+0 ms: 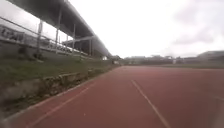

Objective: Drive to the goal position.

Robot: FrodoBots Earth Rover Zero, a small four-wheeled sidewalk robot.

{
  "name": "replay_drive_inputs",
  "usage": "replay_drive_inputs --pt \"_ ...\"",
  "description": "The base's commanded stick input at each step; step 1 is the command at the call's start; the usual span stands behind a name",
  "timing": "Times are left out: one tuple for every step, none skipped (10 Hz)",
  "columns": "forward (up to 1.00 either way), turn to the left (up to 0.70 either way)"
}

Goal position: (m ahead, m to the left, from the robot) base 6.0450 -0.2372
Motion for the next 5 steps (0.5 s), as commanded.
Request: replay_drive_inputs --pt "0.7 -0.34" --pt "0.7 -0.34" --pt "0.7 -0.34" --pt "0.7 -0.34" --pt "0.7 -0.32"
